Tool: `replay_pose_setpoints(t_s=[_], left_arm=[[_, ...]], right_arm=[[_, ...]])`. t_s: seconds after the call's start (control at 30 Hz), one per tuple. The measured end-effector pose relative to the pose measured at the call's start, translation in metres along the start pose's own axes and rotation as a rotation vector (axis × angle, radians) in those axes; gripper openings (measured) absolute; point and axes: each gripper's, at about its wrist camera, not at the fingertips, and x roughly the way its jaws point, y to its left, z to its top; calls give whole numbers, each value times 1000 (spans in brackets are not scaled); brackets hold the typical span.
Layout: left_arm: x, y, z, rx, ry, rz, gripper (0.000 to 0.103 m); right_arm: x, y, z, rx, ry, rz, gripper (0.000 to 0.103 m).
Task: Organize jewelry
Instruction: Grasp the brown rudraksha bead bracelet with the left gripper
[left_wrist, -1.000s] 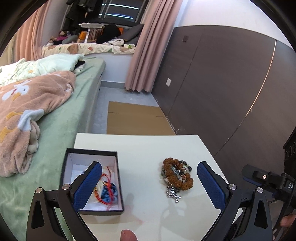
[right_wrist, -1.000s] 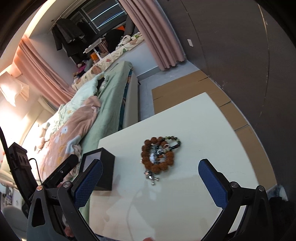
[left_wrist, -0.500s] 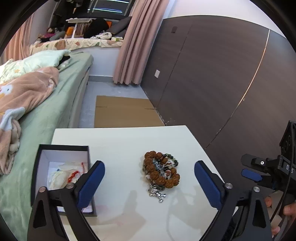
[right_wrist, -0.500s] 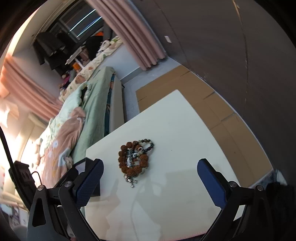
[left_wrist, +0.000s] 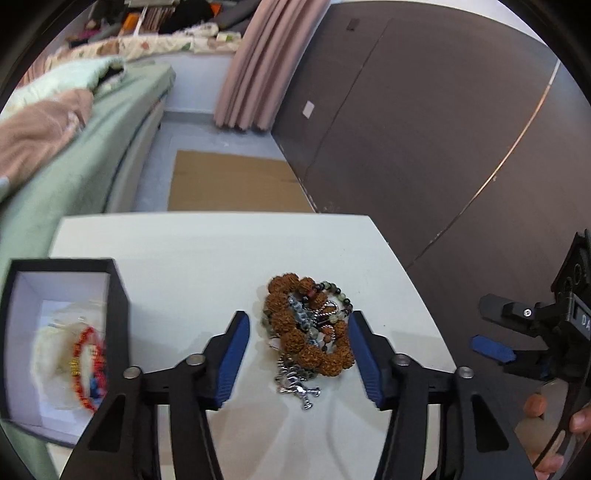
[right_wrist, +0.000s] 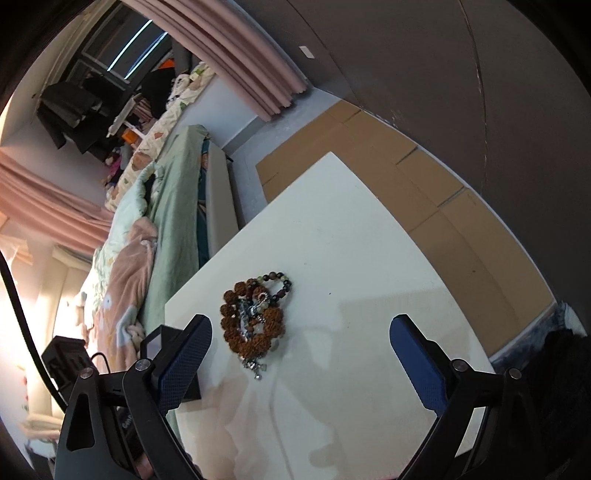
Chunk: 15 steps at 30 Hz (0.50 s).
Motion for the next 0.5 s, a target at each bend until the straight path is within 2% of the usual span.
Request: replay_pose_setpoints(t_s=[0.03,0.07,0.13,0.27,0.43,0.47,0.5], left_arm=[[4,1,1,-6,9,-8,49],[8,2,2,-9,17,-8,49],[16,4,4,-11,32,-1,48],[31,11,8,-33,62,-7,43],[50,15,12,-41,92,-10,42],[54,16,13,-44,98,-8,39],[57,17,14,-50,103,-9,30]], right_arm=[[5,0,1,5,13,11,97],[10,2,3,11,29,28,88],[18,4,5,22,48,29,81],[29,9,8,23,60,-4,80],[39,11,13,37,69,-18,80],[41,11,14,40,73,-21,80],[44,11,15,46,78,-23,80]])
